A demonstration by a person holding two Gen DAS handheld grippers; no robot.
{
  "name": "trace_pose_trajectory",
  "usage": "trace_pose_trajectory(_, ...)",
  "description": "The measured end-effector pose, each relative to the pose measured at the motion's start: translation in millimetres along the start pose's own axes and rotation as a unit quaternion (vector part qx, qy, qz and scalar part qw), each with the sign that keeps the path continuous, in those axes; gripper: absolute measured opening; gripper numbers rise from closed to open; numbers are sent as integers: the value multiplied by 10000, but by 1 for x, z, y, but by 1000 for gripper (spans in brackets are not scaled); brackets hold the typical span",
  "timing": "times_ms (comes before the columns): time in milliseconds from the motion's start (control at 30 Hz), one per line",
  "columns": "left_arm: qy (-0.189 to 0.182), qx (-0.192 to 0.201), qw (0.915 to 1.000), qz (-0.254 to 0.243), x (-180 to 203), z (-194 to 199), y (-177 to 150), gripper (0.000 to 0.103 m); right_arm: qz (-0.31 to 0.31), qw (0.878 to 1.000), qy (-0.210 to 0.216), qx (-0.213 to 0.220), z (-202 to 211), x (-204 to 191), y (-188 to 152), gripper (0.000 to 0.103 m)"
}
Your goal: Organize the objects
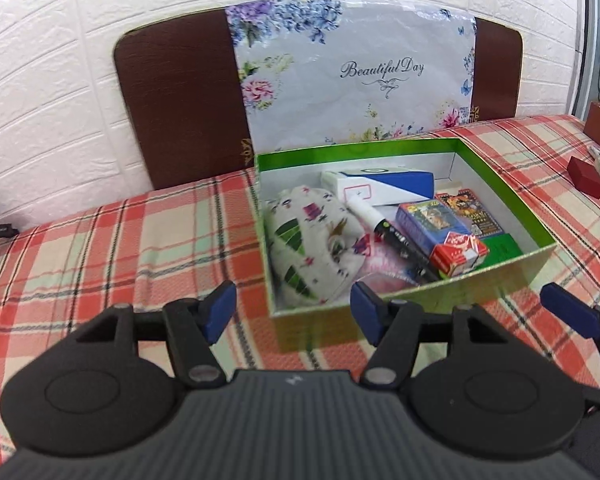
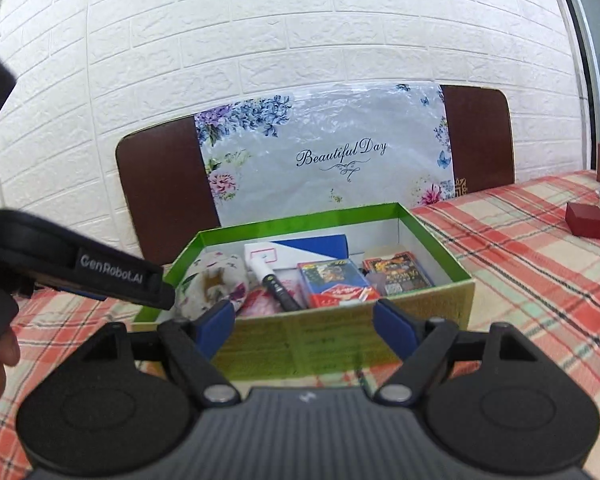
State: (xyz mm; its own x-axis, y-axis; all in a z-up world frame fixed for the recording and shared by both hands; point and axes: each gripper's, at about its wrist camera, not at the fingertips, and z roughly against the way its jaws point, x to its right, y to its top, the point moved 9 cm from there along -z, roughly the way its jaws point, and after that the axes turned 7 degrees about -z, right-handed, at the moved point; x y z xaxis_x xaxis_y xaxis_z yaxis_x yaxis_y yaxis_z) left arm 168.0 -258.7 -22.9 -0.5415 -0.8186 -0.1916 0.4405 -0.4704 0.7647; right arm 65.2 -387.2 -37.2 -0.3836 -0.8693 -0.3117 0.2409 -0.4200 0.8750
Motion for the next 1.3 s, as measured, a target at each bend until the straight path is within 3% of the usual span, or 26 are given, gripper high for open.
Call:
trace_pose_trajectory(167,189,122,9997,1,-18,26,-22,78,-549,9982,93,-212,24,-4,1,81)
trace_pose_trajectory(233,244,194,9995,43,-29,38,-30,91,-921,9947,201,-399,29,-3,1,81)
trace_pose_trajectory(300,347,262,9990,77,-40,50,-39,95,-1172,9911,271,-566,34,-5,0,81)
trace_pose_trajectory(500,434,298,9980,348,-64,74,-58,103,-1216,9900,344,-634,58,-24,-2,89)
trace_pose_trajectory(700,353,425,9975,444,-70,92,-66,103,-1085,9936,222,-221,90,-42,8,99)
trace_pose_trajectory(933,344,511,9962,620,-78,110,-75,103,-802,9961,204,303,122,-62,18,103)
trace_pose_trajectory(1300,607,729,9939,563,-82,120,-70,103,-730,9964,161,397,123,-66,20,103)
